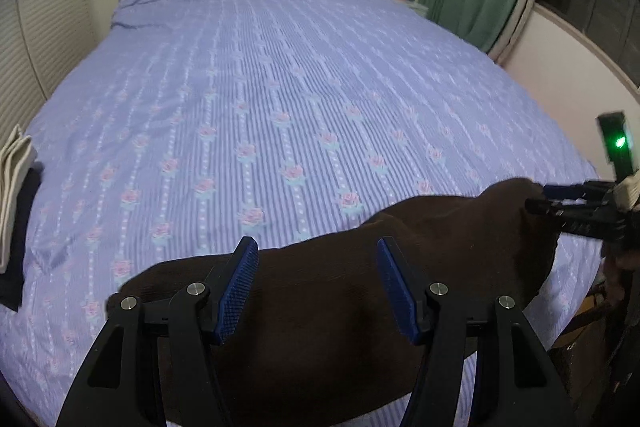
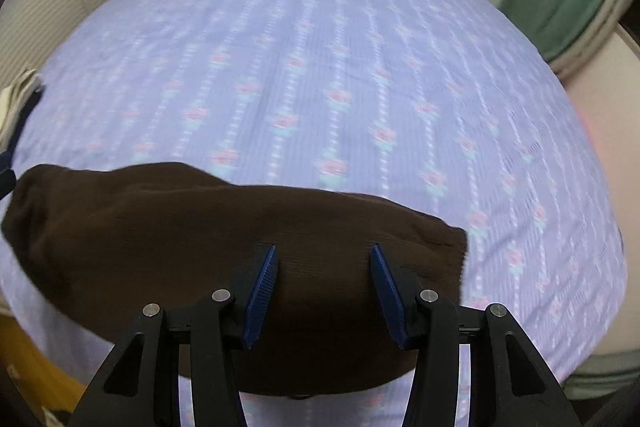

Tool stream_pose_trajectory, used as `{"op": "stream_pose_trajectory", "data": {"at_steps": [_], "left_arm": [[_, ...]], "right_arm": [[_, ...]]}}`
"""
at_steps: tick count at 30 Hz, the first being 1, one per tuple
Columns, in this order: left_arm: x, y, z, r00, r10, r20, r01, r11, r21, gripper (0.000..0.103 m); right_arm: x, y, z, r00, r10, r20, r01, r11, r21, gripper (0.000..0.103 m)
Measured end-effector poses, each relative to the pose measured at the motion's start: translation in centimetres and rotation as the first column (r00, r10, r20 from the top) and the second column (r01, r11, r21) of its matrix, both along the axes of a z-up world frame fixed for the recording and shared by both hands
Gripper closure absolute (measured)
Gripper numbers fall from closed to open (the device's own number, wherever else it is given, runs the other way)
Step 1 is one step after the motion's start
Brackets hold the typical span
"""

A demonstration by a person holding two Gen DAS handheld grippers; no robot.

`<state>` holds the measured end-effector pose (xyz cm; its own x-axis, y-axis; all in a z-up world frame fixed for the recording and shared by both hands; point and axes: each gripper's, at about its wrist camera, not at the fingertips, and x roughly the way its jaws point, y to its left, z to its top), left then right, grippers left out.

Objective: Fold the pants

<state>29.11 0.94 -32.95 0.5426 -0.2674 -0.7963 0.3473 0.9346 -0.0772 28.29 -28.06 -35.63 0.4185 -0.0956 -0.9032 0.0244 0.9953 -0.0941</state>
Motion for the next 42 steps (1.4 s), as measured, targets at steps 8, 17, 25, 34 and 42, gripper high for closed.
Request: {"op": "stream_pose_trajectory", "data": {"at_steps": [8,17,25,34,42], "left_arm": [[-1.3,3.8,-0.2,0.983,0.183,0.01,-0.184,0.981,0.063,0.042],[-6.3,10.8,-1.0,0.828,0.56,-0.001,-0.559,0.827,0.062,0.042],[-8.2,13.9,-5.4,0.684,0.717,-0.133,-0.726,0.687,-0.034,0.042],[-7.5,15.2,-8.7,0.577,0.782,-0.235,-0.816,0.563,-0.131,0.04],[-7.1,15.6,-10.8,0.528,0.783,-0.327,-0.847,0.463,-0.26,0.061]], "right_arm": [[3.1,3.0,2.2,0.976,0.207,0.066,-0.213,0.973,0.086,0.053],[11.1,18.1,1.4,0.659,0.75,0.052,-0.724,0.614,0.313,0.053],[15.1,33.7,-3.0,0.24,0.97,-0.049,-0.863,0.236,0.448,0.053],[13.4,41.8,-8.4,-0.058,0.981,-0.187,-0.846,0.051,0.53,0.053],[11.9,44.1,-11.0,-0.092,0.968,-0.232,-0.786,0.073,0.615,0.072]]}}
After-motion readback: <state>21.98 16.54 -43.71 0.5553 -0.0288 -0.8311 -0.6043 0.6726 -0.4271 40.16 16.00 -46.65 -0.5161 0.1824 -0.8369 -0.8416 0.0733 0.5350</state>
